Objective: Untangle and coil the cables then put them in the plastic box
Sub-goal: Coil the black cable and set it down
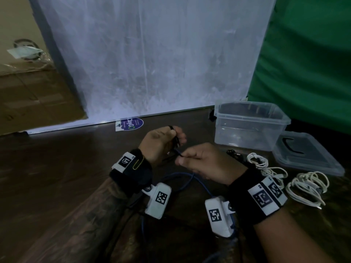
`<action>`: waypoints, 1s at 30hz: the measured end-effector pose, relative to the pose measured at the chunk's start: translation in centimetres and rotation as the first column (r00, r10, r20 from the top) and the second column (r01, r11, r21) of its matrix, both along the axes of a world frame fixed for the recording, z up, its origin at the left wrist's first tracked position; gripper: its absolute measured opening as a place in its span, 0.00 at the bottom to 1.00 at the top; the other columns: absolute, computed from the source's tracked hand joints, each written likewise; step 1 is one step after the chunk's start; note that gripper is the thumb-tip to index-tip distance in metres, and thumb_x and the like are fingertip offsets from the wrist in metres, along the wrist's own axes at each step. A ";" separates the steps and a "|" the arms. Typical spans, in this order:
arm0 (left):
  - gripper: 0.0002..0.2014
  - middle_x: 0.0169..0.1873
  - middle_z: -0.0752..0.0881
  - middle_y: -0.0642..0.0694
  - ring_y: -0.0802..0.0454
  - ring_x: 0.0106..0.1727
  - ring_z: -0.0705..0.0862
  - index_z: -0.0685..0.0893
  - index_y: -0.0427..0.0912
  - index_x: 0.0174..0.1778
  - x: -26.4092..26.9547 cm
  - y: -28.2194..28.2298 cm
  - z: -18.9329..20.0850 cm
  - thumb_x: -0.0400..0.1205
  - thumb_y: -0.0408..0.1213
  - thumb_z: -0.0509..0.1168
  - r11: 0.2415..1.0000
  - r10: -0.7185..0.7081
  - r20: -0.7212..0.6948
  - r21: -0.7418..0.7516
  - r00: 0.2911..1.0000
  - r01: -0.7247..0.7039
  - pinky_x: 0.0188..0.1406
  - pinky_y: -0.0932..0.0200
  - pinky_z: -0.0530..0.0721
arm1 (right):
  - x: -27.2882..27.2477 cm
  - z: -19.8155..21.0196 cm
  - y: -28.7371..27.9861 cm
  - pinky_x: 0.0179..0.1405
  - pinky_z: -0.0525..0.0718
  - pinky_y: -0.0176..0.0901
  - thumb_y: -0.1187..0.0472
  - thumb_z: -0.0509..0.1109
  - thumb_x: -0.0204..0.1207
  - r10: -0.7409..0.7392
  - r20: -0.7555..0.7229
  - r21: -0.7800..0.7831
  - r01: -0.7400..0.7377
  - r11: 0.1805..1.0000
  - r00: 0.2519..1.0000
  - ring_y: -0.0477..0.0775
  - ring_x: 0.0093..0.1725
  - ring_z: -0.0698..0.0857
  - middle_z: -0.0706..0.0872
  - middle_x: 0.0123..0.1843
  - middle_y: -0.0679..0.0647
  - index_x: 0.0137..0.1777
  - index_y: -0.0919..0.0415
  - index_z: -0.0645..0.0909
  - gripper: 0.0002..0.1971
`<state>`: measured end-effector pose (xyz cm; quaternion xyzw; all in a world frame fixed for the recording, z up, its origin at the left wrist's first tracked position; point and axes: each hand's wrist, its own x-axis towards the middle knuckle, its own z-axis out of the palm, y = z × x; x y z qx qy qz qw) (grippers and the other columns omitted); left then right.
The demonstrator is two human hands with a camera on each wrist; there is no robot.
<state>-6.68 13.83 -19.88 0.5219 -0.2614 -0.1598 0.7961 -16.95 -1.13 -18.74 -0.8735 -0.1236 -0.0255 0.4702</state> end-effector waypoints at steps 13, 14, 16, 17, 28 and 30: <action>0.18 0.27 0.75 0.46 0.51 0.30 0.72 0.80 0.31 0.45 -2.3 -0.4 1.5 0.78 0.44 0.53 0.798 -0.463 -0.126 0.372 0.877 0.475 0.37 0.55 0.75 | 0.4 0.9 -2.4 0.33 0.81 0.42 0.66 0.79 0.74 -0.203 0.361 0.156 0.155 0.975 0.910 0.55 0.28 0.84 0.88 0.29 0.55 0.41 0.63 0.82 0.07; 0.17 0.26 0.74 0.48 0.52 0.29 0.72 0.80 0.33 0.44 -2.4 -0.2 1.6 0.78 0.43 0.53 0.793 -0.476 -0.150 0.352 0.867 0.497 0.36 0.55 0.75 | 0.4 0.9 -2.5 0.31 0.80 0.42 0.65 0.78 0.75 -0.200 0.340 0.151 0.156 0.976 0.919 0.53 0.27 0.83 0.88 0.29 0.52 0.42 0.63 0.84 0.05; 0.13 0.26 0.73 0.48 0.52 0.28 0.71 0.79 0.37 0.41 -2.4 0.1 1.9 0.80 0.41 0.54 0.807 -0.505 -0.224 0.221 0.834 0.548 0.33 0.56 0.76 | 0.3 1.0 -2.7 0.24 0.76 0.38 0.65 0.74 0.78 -0.193 0.245 0.200 0.145 0.969 0.950 0.44 0.24 0.78 0.85 0.28 0.45 0.47 0.64 0.86 0.02; 0.12 0.27 0.71 0.48 0.53 0.28 0.71 0.79 0.38 0.39 -2.4 0.3 2.0 0.81 0.40 0.54 0.815 -0.525 -0.258 0.123 0.811 0.567 0.32 0.58 0.77 | 0.3 0.9 -2.9 0.20 0.75 0.38 0.66 0.71 0.80 -0.185 0.181 0.264 0.134 0.955 0.966 0.43 0.24 0.77 0.85 0.29 0.46 0.52 0.65 0.86 0.04; 0.14 0.36 0.86 0.48 0.56 0.38 0.88 0.83 0.35 0.48 0.9 1.1 3.1 0.86 0.33 0.52 0.883 -0.185 -0.278 -0.469 0.943 0.036 0.50 0.56 0.88 | -0.5 0.5 -0.5 0.19 0.80 0.39 0.65 0.60 0.88 0.054 -0.187 0.221 -0.012 0.975 0.981 0.48 0.22 0.74 0.88 0.37 0.58 0.71 0.59 0.80 0.15; 0.12 0.38 0.87 0.48 0.56 0.43 0.88 0.79 0.36 0.50 1.7 1.7 2.9 0.87 0.33 0.50 0.918 -0.099 -0.187 -0.396 0.977 0.018 0.53 0.57 0.87 | -0.8 0.5 0.2 0.19 0.76 0.38 0.63 0.60 0.88 0.090 -0.189 0.173 -0.057 0.983 0.978 0.47 0.22 0.72 0.86 0.34 0.56 0.72 0.59 0.80 0.16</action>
